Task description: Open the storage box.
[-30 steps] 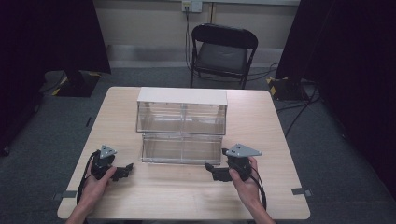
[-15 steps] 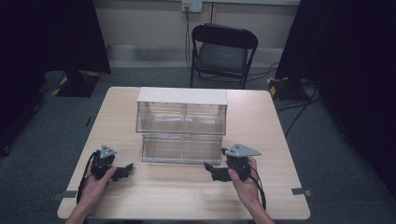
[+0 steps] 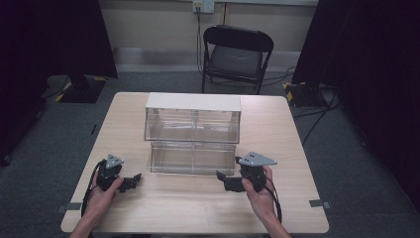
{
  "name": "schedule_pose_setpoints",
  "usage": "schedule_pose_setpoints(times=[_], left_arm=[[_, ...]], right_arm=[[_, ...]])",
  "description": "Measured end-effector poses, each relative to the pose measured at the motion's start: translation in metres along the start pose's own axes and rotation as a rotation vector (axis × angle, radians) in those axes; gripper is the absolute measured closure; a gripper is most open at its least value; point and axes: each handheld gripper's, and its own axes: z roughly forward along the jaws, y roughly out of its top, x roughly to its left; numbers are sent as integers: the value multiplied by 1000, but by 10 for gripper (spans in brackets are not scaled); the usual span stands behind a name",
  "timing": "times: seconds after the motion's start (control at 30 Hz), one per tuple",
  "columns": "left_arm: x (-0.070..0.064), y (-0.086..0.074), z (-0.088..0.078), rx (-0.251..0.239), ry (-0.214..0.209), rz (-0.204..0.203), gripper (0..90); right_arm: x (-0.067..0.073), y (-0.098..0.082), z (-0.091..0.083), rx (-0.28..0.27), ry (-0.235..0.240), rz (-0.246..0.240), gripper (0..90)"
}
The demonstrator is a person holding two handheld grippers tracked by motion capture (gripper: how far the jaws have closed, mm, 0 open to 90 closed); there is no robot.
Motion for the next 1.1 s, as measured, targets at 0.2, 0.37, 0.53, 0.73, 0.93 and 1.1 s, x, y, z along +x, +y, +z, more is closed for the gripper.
schedule_pose_setpoints(times=[0.2,0.37,0.53,0.73,0.93,1.1], left_arm=[[0,0,0,0,0,-2,60],[0,0,0,0,0,-1,60],[0,0,0,0,0,0,59],[0,0,0,0,0,0,59],[0,0,0,0,0,0,59],[0,0,0,0,1,-1,60]], right_arm=[[-1,4,-2,-8,9,5,135],[-1,5,-3,-9,9,4,135],[-1,6,-3,-12,7,4,135],[-2,7,-2,-14,4,5,135],[-2,9,-2,-14,3,10,136],[-3,11,-1,-8,9,13,135]])
